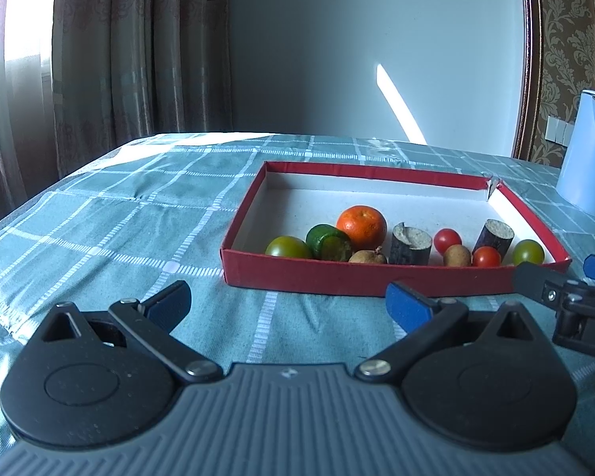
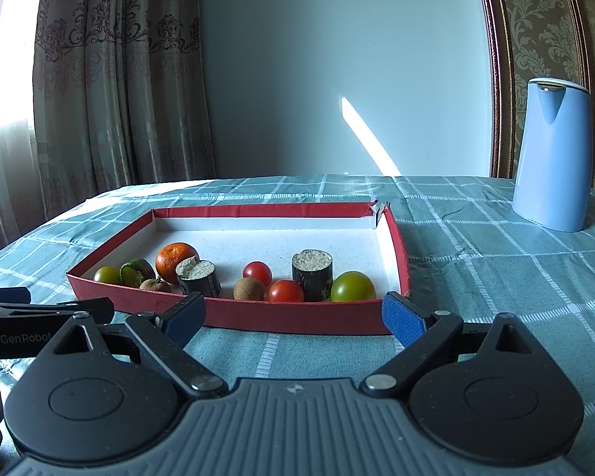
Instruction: Organize fruits
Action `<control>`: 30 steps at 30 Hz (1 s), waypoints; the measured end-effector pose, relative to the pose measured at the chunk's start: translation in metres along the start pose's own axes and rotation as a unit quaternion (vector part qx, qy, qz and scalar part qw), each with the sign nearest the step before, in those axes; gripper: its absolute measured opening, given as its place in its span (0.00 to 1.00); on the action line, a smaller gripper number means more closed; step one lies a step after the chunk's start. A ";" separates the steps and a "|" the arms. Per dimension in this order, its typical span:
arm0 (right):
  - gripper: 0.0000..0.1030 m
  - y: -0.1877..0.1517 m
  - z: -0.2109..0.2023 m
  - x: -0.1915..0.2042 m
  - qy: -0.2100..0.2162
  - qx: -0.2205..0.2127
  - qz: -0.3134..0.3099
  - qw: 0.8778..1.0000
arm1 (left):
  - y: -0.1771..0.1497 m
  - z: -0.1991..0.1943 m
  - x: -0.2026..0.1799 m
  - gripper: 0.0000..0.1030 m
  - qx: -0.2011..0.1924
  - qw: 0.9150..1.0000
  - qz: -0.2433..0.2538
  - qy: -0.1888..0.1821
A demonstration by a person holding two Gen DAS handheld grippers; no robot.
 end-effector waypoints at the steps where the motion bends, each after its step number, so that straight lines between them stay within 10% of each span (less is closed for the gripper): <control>1: 0.94 0.000 0.000 0.000 0.000 0.000 0.000 1.000 | 0.000 0.000 0.000 1.00 0.000 1.000 0.000 0.000; 30: 0.94 0.000 0.000 0.000 0.000 0.000 0.000 1.000 | -0.001 0.003 0.001 1.00 0.004 1.000 -0.001 0.001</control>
Point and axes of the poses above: each gripper's, at about its wrist camera, not at the fingertips, and z roughly the way its jaws point, x to its left, y to its top, the point moved 1 cm from there along z, roughly the way its jaws point, and after that the axes turned 3 degrees about -x, right-handed, at the moved point
